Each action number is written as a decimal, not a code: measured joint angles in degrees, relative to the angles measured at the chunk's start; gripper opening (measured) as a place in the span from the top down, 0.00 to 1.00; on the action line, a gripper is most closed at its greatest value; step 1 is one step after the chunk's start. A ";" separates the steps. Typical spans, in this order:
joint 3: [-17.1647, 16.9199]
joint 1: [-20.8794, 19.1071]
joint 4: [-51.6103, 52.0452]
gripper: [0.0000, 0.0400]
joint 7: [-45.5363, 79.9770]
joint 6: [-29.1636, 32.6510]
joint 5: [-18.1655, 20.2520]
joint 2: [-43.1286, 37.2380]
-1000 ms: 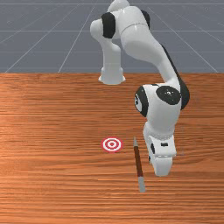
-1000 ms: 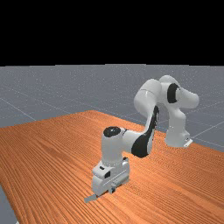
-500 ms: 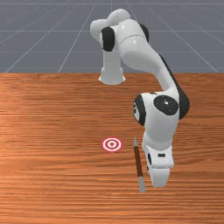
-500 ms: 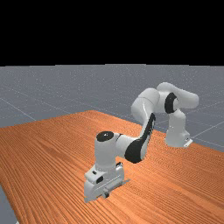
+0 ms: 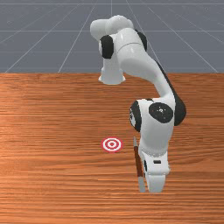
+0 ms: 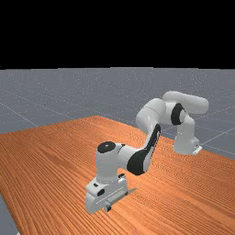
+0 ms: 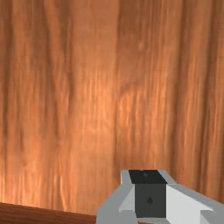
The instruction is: Pick up the pen and put it to the marker
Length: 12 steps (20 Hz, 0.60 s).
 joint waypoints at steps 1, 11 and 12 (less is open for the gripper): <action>-0.14 0.12 0.08 1.00 -0.17 -0.09 -0.22 0.02; 0.05 -4.57 -7.75 1.00 -7.57 3.78 -0.72 -4.18; -0.01 -4.93 -8.04 1.00 -7.69 3.92 -0.67 -4.33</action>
